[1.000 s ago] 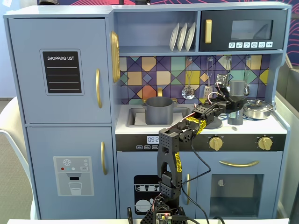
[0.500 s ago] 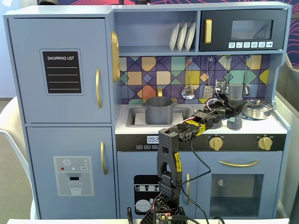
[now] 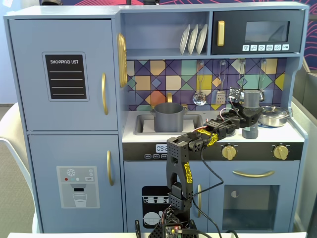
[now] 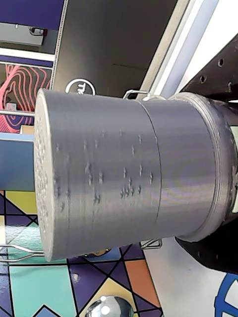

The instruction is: Put salt in the gray recipient

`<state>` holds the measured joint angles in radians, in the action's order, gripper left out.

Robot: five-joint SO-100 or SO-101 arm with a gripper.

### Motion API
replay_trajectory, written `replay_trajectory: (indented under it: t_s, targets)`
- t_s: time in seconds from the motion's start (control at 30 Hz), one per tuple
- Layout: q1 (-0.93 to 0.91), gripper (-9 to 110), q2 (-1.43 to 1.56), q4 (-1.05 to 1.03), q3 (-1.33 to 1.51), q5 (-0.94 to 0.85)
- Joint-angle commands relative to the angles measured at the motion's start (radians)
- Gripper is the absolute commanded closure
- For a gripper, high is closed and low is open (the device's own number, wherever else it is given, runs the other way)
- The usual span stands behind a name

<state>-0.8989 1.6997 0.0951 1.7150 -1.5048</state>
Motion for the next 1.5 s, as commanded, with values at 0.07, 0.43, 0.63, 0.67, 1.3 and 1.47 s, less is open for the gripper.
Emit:
replay_trajectory:
  t_s: [0.07, 0.43, 0.63, 0.67, 1.3, 1.47]
  targets:
    - [-0.011, 101, 0.106, 0.037, 0.018, 0.02]
    - [0.003, 101, 0.098, 0.114, 0.057, 0.063]
    - [0.002, 101, 0.086, 0.141, 0.069, 0.061]
    - [0.002, 101, 0.086, 0.144, 0.071, 0.061]
    - [-0.023, 55, 0.101, 0.104, 0.1, 0.052]
    - [-0.035, 45, 0.163, 0.067, 0.104, 0.071]
